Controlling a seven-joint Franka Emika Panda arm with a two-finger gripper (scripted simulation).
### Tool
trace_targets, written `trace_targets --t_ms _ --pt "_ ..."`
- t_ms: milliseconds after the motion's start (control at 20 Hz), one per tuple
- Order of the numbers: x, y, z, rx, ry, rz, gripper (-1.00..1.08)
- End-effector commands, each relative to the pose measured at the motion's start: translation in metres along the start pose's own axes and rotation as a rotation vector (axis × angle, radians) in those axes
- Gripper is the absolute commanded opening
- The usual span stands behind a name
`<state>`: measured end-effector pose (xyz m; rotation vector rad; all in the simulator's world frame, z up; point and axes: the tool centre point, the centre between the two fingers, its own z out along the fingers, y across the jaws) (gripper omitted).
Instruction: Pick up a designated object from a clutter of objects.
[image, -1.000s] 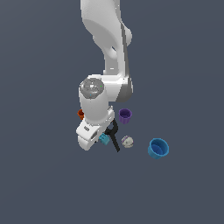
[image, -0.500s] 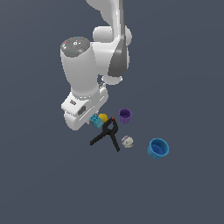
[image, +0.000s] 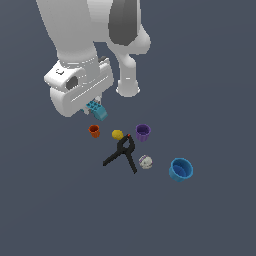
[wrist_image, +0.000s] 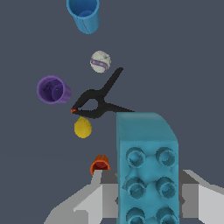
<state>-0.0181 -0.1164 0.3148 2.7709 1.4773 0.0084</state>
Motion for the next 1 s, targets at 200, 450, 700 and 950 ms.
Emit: trace_targets --t_ms 200,450,700,950 --pt "-0.025 -0.006 -0.057 0.002 0.000 0.000 -1.00" --pt "-0.039 -0.008 -0.087 0.003 -0.002 0.001 -1.00" --pt "-0.047 -0.009 -0.104 0.004 -0.003 0.002 -1.00" --pt "-0.049 -0.008 -0.109 0.004 -0.004 0.002 -1.00"
